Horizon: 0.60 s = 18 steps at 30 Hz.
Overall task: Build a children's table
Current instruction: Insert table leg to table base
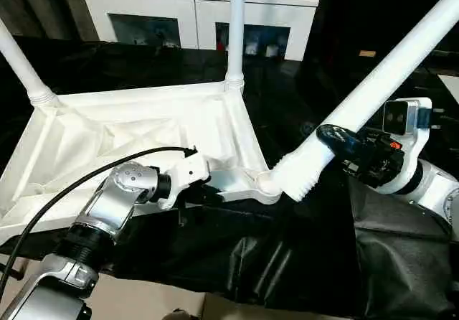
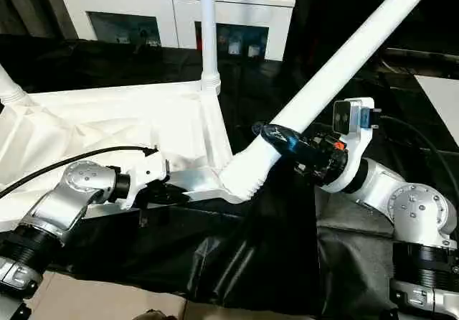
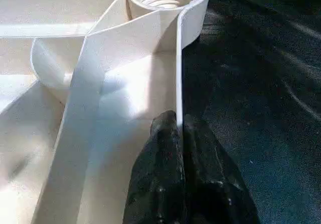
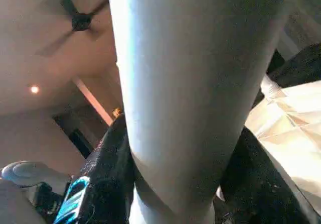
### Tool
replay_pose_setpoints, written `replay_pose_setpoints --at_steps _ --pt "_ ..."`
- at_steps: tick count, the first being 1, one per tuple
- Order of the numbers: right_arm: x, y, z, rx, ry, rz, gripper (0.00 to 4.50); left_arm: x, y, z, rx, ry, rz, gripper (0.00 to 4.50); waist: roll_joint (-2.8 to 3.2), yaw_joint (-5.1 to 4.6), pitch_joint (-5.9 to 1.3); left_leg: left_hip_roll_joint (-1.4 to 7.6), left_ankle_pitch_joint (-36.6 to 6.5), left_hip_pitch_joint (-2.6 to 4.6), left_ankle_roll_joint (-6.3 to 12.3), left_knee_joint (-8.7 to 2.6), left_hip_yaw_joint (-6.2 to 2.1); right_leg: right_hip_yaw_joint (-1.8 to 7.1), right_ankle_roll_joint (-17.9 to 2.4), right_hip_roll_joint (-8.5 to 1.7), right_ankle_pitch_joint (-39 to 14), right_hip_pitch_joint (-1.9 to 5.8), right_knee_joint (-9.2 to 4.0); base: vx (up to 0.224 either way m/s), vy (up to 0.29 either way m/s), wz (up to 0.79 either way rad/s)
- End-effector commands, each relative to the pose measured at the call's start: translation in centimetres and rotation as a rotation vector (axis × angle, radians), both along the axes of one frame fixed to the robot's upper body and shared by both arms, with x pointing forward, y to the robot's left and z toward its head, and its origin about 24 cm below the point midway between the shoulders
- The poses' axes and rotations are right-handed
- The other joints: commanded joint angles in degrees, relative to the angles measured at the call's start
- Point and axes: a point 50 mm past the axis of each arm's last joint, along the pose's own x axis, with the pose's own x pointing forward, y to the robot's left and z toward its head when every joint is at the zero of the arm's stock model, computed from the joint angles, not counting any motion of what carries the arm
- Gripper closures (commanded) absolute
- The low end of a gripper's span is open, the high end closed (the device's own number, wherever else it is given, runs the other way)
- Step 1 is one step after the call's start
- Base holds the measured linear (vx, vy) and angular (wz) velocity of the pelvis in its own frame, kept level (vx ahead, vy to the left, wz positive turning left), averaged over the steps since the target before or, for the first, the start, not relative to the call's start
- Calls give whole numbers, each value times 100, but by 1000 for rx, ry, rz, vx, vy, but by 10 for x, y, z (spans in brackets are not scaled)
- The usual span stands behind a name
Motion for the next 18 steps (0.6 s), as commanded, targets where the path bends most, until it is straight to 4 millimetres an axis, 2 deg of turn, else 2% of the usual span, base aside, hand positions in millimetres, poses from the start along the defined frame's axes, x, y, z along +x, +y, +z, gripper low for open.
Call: replay_pose_setpoints --at_steps 1,11,14,16,18 --pt "-2 -2 11 16 -43 0 266 6 0 11 -43 -50 15 450 -85 75 -387 358 -169 103 493 -321 -155 221 -1449 -519 349 275 -326 0 0 0" --pt "-3 1 9 15 -28 -5 266 6 0 10 -40 -48 15 450 -90 73 -395 354 -109 99 507 -311 -156 219 -1443 -520 440 277 -312 0 0 0" --pt "4 4 5 -42 -32 -80 266 6 0 11 -42 -53 17 450 -89 62 -395 351 -103 101 474 -312 -156 221 -1434 -524 414 263 -310 0 0 0" --pt "16 6 2 -101 -26 -200 266 7 0 13 -51 -75 25 450 -84 54 -399 342 -76 115 425 -314 -156 225 -1429 -517 436 259 -306 0 0 0" --pt "24 8 9 -81 -30 -268 266 9 0 20 -87 -99 41 450 -76 22 -405 335 -61 117 374 -321 -162 226 -1441 -515 428 254 -292 0 0 0"
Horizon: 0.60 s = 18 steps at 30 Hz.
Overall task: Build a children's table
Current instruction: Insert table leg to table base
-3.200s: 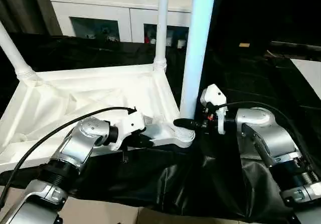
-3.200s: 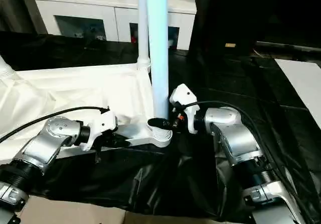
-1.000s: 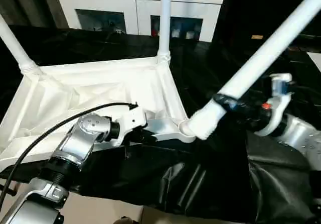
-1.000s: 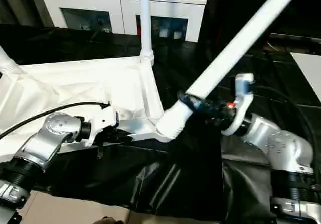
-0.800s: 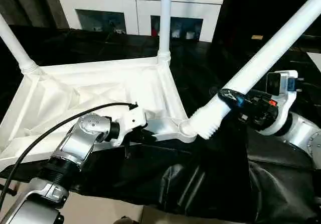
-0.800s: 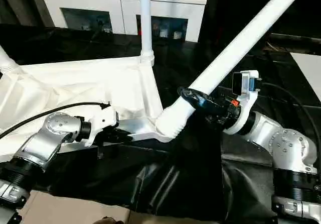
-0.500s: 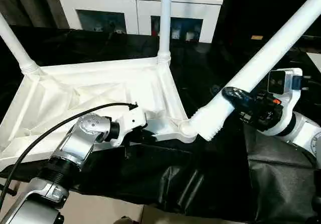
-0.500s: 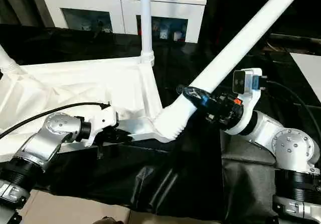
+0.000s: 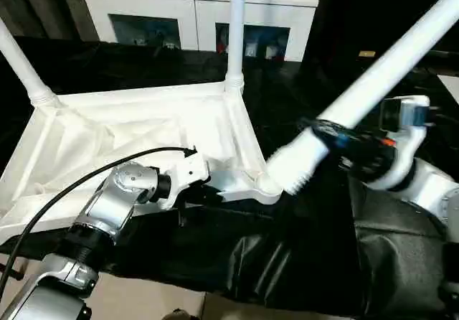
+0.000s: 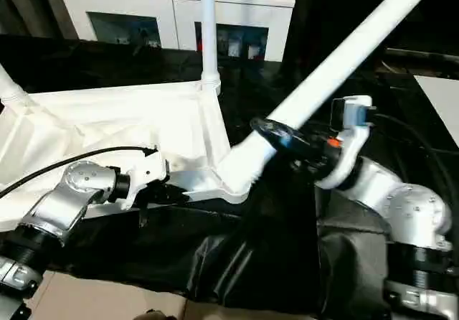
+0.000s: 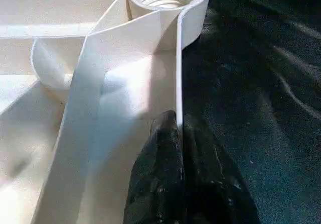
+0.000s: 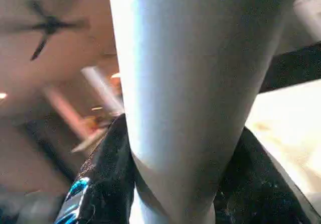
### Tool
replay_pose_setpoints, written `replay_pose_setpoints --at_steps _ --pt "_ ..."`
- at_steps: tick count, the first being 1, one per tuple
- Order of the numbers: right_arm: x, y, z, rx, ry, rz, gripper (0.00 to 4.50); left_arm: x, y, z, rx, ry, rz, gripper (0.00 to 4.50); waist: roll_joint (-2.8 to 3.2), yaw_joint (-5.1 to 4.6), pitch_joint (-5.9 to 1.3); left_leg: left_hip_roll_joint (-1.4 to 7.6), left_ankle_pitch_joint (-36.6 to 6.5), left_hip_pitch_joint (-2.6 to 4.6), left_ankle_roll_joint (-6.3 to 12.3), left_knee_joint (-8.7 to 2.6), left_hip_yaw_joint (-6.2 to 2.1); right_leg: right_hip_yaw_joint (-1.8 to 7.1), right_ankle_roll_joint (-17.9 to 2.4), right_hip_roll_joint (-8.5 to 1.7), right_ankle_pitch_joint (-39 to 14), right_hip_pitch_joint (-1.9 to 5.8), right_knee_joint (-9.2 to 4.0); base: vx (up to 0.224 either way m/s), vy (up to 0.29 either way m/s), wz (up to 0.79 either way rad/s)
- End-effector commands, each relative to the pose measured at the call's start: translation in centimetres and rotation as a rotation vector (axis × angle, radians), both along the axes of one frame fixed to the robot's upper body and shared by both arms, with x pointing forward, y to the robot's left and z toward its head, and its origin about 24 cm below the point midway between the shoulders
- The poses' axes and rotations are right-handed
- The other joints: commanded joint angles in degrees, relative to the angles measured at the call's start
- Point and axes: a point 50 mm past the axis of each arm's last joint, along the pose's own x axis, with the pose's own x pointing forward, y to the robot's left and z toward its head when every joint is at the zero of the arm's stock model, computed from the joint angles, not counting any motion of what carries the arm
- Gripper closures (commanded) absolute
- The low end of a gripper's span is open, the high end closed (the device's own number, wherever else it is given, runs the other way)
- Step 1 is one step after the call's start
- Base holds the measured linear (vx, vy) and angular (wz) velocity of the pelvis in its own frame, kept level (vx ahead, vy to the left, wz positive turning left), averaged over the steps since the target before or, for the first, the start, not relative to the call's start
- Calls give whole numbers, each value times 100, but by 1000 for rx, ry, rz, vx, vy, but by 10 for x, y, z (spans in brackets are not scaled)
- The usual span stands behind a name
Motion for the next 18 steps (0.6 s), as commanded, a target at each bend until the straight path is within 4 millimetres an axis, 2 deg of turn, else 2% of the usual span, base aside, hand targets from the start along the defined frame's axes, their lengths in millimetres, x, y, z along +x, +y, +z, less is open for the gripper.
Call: replay_pose_setpoints --at_steps 1,2,3,5,6,7,8,9,11,12,14,15,18 --pt "5 -2 18 30 -52 -52 266 9 -2 25 -108 -106 45 450 -77 47 -413 333 -76 127 386 -328 -160 223 -1444 -517 446 270 -312 0 0 0" --pt "4 -1 24 67 -64 -32 266 9 -2 29 -130 -114 61 450 -67 69 -425 337 -44 132 433 -313 -150 236 -1461 -514 616 277 -295 0 0 0" --pt "1 -1 29 97 -77 -7 266 9 -3 34 -170 -112 68 422 -47 86 -428 343 -15 133 459 -305 -152 237 -1470 -513 700 270 -285 0 0 0" --pt "-1 -2 31 109 -83 6 266 8 -4 38 -203 -99 73 394 -59 116 -456 345 233 108 572 -281 -157 228 -1493 -492 1156 283 -219 0 0 0" --pt "-1 -3 30 106 -81 4 266 6 -5 41 -226 -88 68 391 -66 139 -472 336 349 91 652 -254 -150 208 -1593 -491 1472 272 -182 0 0 0" --pt "-1 -4 28 101 -76 1 266 4 -5 42 -236 -77 61 391 -62 151 -478 333 372 91 672 -245 -148 203 -1612 -487 1536 267 -180 0 0 0" --pt "-1 -4 28 99 -74 0 266 3 -5 42 -239 -71 56 368 -73 147 -452 326 318 70 707 -248 -145 199 -1602 -479 1452 259 -196 0 0 0" --pt "-1 -4 26 96 -70 -2 266 0 -5 43 -241 -61 38 368 -110 143 -441 327 254 71 702 -253 -136 203 -1584 -480 1345 261 -206 0 0 0" --pt "-1 -4 26 101 -66 -3 266 -1 -4 44 -249 -58 31 352 -85 157 -411 327 50 76 642 -266 -136 208 -1486 -486 823 243 -256 0 0 0" --pt "-1 -4 27 109 -62 0 266 -2 -3 46 -255 -61 33 349 -77 173 -394 341 -160 102 488 -286 -136 216 -1395 -494 301 232 -300 0 0 0" --pt "-1 -3 28 114 -61 4 266 -2 -2 48 -260 -68 37 332 -75 172 -388 344 -218 106 439 -293 -134 219 -1370 -491 185 225 -313 0 0 0" --pt "-2 -3 30 130 -61 14 266 -2 1 54 -284 -74 43 321 -75 167 -379 349 -369 120 305 -310 -138 224 -1326 -495 -61 221 -333 0 0 0" --pt "-4 -4 33 161 -70 30 266 -1 3 63 -339 -91 67 308 -73 165 -360 336 -558 112 161 -326 -144 227 -1262 -507 -378 217 -370 0 0 0"
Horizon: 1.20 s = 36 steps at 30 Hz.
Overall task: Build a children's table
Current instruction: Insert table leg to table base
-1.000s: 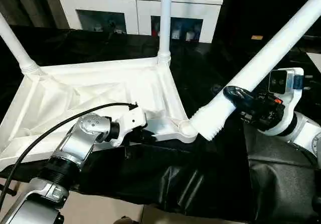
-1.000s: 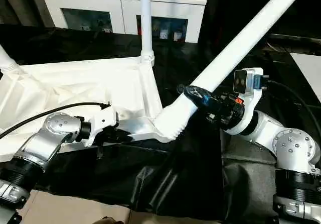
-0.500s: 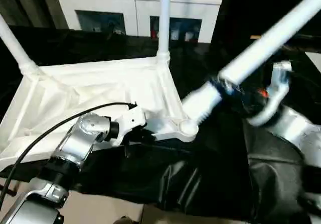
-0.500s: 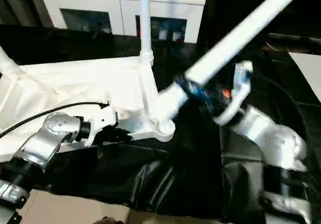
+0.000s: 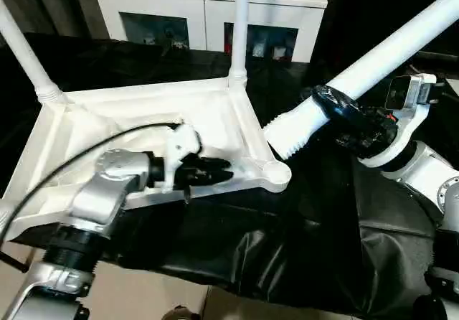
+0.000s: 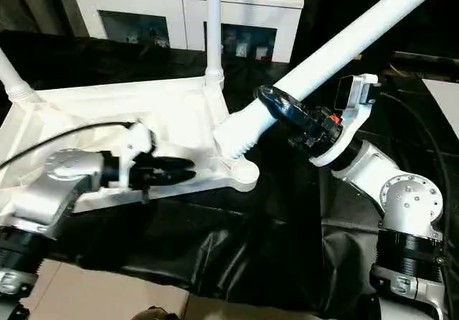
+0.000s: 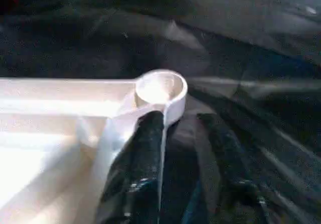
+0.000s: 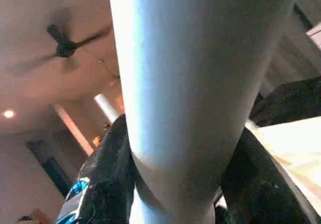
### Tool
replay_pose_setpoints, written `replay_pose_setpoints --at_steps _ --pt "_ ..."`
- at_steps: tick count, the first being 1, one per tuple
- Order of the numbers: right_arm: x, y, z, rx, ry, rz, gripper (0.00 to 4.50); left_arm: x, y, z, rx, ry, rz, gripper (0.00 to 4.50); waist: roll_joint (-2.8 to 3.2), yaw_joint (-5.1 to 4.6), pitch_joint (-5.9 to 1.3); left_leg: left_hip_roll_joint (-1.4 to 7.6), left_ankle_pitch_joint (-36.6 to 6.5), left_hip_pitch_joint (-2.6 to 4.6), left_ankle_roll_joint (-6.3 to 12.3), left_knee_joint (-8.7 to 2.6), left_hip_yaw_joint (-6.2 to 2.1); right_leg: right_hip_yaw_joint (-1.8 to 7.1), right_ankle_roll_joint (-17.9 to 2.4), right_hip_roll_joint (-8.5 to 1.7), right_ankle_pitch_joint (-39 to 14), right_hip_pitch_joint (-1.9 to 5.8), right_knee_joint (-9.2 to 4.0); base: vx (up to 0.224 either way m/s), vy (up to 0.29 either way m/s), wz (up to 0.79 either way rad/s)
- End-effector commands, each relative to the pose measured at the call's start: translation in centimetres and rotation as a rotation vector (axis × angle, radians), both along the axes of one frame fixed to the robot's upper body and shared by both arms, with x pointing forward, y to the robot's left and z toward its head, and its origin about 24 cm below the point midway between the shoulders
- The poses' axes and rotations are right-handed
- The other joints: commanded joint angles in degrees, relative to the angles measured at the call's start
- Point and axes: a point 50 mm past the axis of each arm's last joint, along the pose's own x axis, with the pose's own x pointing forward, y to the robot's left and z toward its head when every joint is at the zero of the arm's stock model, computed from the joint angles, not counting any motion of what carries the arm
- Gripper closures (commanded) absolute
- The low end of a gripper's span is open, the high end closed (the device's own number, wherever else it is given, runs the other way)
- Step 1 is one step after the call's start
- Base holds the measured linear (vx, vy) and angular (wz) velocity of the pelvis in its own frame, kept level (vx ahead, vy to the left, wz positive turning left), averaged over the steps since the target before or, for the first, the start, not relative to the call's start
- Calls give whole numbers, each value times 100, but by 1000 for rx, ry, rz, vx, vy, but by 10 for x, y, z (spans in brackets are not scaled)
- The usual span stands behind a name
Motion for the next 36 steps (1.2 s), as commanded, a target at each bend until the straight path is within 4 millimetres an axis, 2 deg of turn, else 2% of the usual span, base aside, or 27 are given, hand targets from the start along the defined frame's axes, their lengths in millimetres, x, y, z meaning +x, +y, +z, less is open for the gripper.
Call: replay_pose_setpoints --at_steps 1,3,4,9,14,20,21,22,23,24,25,26,27,28,29,31,32,34,35,36 --pt "-3 -4 11 40 -33 10 266 1 3 14 -53 -31 21 289 -55 18 -363 326 -654 173 153 -378 -139 243 -1239 -499 -490 276 -461 0 0 0" --pt "-12 -8 22 133 -82 81 266 3 4 33 -175 -56 71 289 -60 17 -363 321 -707 175 123 -375 -137 241 -1263 -498 -552 282 -457 0 0 0" --pt "-15 -8 24 152 -99 99 266 3 3 36 -192 -65 83 268 -49 39 -360 328 -707 171 147 -371 -142 240 -1252 -494 -568 267 -472 0 0 0" --pt "-25 -9 29 204 -147 146 266 -4 -2 39 -235 -52 64 223 -71 37 -365 317 -603 146 169 -383 -148 230 -1108 -485 -601 274 -478 0 0 0" --pt "-26 -8 30 207 -141 159 266 -6 -4 40 -234 -53 76 218 -75 31 -364 301 -575 135 136 -383 -146 232 -1016 -474 -664 269 -499 0 0 0" --pt "-23 -9 30 195 -129 145 266 -5 -3 43 -240 -62 99 218 -70 30 -367 298 -554 134 127 -381 -147 229 -1001 -466 -630 266 -496 0 0 0" --pt "-18 -9 26 148 -121 85 266 -3 -1 44 -250 -58 132 218 -79 30 -368 299 -545 128 119 -381 -148 230 -990 -470 -627 273 -494 0 0 0" --pt "-6 -3 17 -2 -88 -20 266 4 1 46 -256 -82 202 218 -63 31 -367 304 -538 130 82 -385 -151 227 -978 -470 -625 261 -491 0 0 0" --pt "-6 -3 17 -2 -88 -20 266 4 1 46 -256 -82 202 218 -71 21 -364 313 -543 118 21 -381 -155 224 -956 -462 -624 255 -484 0 0 0" --pt "1 -1 11 -115 -74 -92 266 9 3 47 -260 -99 252 218 -77 14 -360 304 -599 128 -72 -390 -155 222 -917 -466 -718 262 -503 0 0 0" --pt "16 4 -2 -321 -39 -219 266 19 8 51 -278 -118 363 218 -39 -8 -345 305 -688 138 -204 -392 -162 225 -860 -461 -856 236 -526 0 0 0" --pt "25 7 -9 -451 -34 -295 266 25 12 54 -296 -124 438 218 -39 -8 -345 305 -688 138 -204 -392 -162 225 -860 -461 -856 236 -526 0 0 0" --pt "31 8 -13 -549 -39 -349 266 30 14 57 -323 -118 492 191 -54 -40 -347 268 -774 148 -361 -384 -166 230 -817 -462 -1043 257 -545 0 0 0" --pt "33 14 -11 -589 -79 -339 266 29 10 67 -430 -61 454 191 -64 -40 -345 265 -855 147 -327 -381 -164 242 -851 -483 -1069 271 -535 0 0 0" --pt "34 15 -10 -591 -85 -335 266 29 9 68 -446 -53 444 184 -62 -32 -351 259 -842 148 -294 -371 -159 243 -900 -487 -1033 276 -532 0 0 0" --pt "32 22 -7 -604 -117 -261 266 18 -8 84 -538 -8 281 171 -90 -19 -371 291 -637 134 -68 -374 -163 241 -1038 -441 -461 281 -464 0 0 0" --pt "30 23 -8 -615 -125 -219 266 15 -13 89 -565 14 228 158 -74 -6 -383 295 -498 129 27 -360 -162 234 -1136 -433 -150 287 -428 0 0 0" --pt "29 24 -9 -623 -131 -197 266 14 -16 91 -580 28 204 146 -64 8 -387 289 -382 129 174 -332 -145 237 -1245 -414 202 277 -398 0 0 0" --pt "26 26 -12 -636 -135 -150 266 12 -20 93 -586 51 165 144 -130 2 -382 283 -377 120 233 -337 -138 232 -1259 -409 238 295 -404 0 0 0" --pt "22 28 -17 -663 -147 -97 266 11 -24 93 -584 84 123 138 -106 26 -381 281 -370 117 291 -328 -140 233 -1270 -423 215 309 -399 0 0 0"
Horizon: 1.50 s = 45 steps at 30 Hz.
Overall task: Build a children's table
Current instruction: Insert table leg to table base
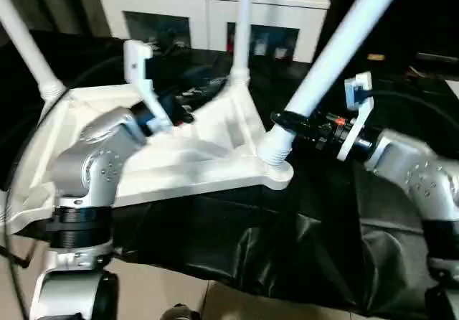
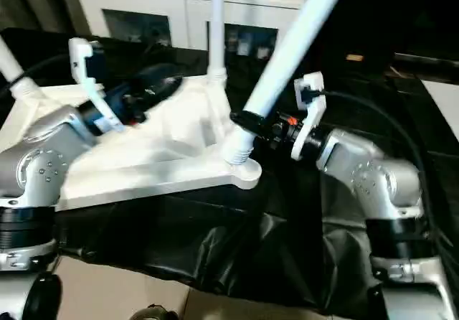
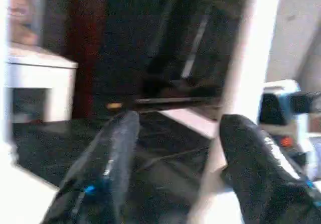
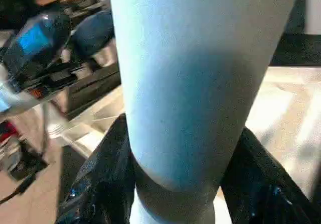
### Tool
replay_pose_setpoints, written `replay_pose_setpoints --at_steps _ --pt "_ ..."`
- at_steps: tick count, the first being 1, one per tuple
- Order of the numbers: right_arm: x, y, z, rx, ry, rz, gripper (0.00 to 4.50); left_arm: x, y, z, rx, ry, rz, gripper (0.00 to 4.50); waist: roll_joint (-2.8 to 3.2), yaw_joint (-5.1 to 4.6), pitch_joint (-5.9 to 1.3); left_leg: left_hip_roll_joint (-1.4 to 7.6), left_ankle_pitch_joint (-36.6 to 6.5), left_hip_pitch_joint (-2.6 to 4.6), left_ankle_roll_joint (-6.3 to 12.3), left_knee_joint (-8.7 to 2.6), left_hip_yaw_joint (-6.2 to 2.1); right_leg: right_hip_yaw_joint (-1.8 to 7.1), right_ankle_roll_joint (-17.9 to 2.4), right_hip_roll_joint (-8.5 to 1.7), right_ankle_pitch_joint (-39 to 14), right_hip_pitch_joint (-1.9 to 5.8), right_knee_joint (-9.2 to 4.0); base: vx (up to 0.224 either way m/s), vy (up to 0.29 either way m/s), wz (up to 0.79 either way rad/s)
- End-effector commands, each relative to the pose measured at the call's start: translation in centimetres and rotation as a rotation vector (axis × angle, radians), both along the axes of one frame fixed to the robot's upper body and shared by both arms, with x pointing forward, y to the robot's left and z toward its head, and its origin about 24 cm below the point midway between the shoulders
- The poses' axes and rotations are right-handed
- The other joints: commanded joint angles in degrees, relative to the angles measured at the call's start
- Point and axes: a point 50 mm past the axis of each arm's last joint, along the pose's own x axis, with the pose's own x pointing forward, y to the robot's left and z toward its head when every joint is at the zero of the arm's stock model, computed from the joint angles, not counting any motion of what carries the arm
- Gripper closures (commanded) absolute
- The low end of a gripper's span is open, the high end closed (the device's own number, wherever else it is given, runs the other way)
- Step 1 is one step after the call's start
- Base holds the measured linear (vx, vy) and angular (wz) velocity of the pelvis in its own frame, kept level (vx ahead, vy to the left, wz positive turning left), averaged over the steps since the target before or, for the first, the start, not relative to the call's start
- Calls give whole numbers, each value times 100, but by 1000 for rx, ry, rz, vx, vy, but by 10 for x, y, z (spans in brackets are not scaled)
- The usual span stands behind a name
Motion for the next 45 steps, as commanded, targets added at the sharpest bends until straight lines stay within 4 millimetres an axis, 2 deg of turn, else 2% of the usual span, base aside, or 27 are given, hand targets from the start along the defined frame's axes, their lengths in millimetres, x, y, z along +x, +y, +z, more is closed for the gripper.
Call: replay_pose_setpoints --at_steps 1,2,3,5,7,8,13,16,21,24,27,28,32,34,38,39,40,44,45 --pt "-9 6 -7 -59 12 127 266 -5 -14 6 12 8 -121 127 -76 1 -401 285 -437 138 312 -330 -128 244 -1281 -430 83 305 -391 0 0 0" --pt "-13 9 -11 -79 20 178 266 -5 -19 5 27 25 -152 114 -63 10 -392 298 -526 150 299 -337 -138 245 -1257 -440 -79 303 -410 0 0 0" --pt "-14 9 -12 -82 21 186 266 -5 -20 5 29 28 -156 107 -67 -1 -386 301 -553 147 290 -340 -140 247 -1246 -445 -141 305 -415 0 0 0" --pt "-24 15 -19 -131 32 315 266 -6 -32 3 20 83 -250 102 -81 2 -380 300 -638 144 243 -340 -142 253 -1211 -456 -338 324 -431 0 0 0" --pt "-26 15 -20 -140 35 339 266 -5 -34 3 16 93 -266 77 -84 -2 -378 303 -647 151 233 -343 -146 257 -1202 -458 -402 317 -441 0 0 0" --pt "-28 17 -21 -150 40 371 266 -5 -39 3 2 130 -298 67 -62 -5 -380 302 -667 157 220 -338 -145 256 -1217 -453 -403 312 -443 0 0 0" --pt "-31 18 -23 -192 34 448 266 -5 -52 3 -54 217 -381 38 -71 -15 -375 300 -740 156 192 -332 -148 257 -1268 -454 -515 316 -454 0 0 0" --pt "-32 18 -24 -212 32 474 266 -5 -55 3 -64 227 -404 6 -84 -7 -384 303 -672 150 259 -323 -156 257 -1294 -459 -379 324 -444 0 0 0" --pt "-38 19 -27 -222 45 532 266 -15 -60 12 -136 209 -513 0 -90 -4 -390 303 -618 144 329 -313 -156 253 -1355 -467 -307 336 -438 0 0 0" --pt "-39 20 -27 -225 46 541 266 -17 -61 12 -122 201 -516 0 -88 -5 -392 314 -601 144 372 -312 -162 253 -1372 -452 -231 332 -425 0 0 0" --pt "-38 20 -28 -228 43 547 266 -11 -64 8 -77 183 -443 0 -82 -5 -385 318 -676 153 357 -316 -165 256 -1306 -463 -406 332 -451 0 0 0" --pt "-38 20 -28 -229 43 547 266 -9 -65 7 -64 176 -419 28 -88 -9 -383 326 -690 157 345 -324 -170 258 -1278 -459 -444 327 -461 0 0 0" --pt "-38 20 -29 -235 41 547 266 -3 -66 3 -9 176 -346 39 -85 -9 -385 329 -720 161 297 -324 -171 259 -1251 -468 -489 325 -462 0 0 0" --pt "-37 20 -30 -241 40 541 266 2 -64 2 -21 199 -296 66 -96 -5 -389 320 -711 160 282 -317 -166 258 -1269 -464 -456 327 -450 0 0 0" --pt "-35 20 -30 -249 38 530 266 4 -62 4 -29 187 -280 82 -92 -3 -389 320 -705 157 284 -319 -171 254 -1276 -466 -460 327 -450 0 0 0" --pt "-34 20 -31 -253 36 526 266 3 -62 4 -35 180 -293 112 -95 -1 -392 320 -693 155 297 -313 -169 256 -1279 -471 -430 328 -447 0 0 0" --pt "-34 20 -30 -253 34 524 266 3 -62 4 -31 176 -288 120 -93 -3 -390 319 -697 157 302 -314 -168 255 -1282 -468 -428 322 -448 0 0 0" --pt "-32 20 -31 -265 24 516 266 2 -63 6 -44 177 -303 127 -97 -4 -393 316 -671 150 319 -309 -166 253 -1301 -470 -395 327 -440 0 0 0" --pt "-31 20 -31 -269 20 513 266 1 -63 7 -42 175 -318 157 -92 -4 -392 318 -676 152 319 -311 -168 252 -1299 -470 -407 326 -442 0 0 0"
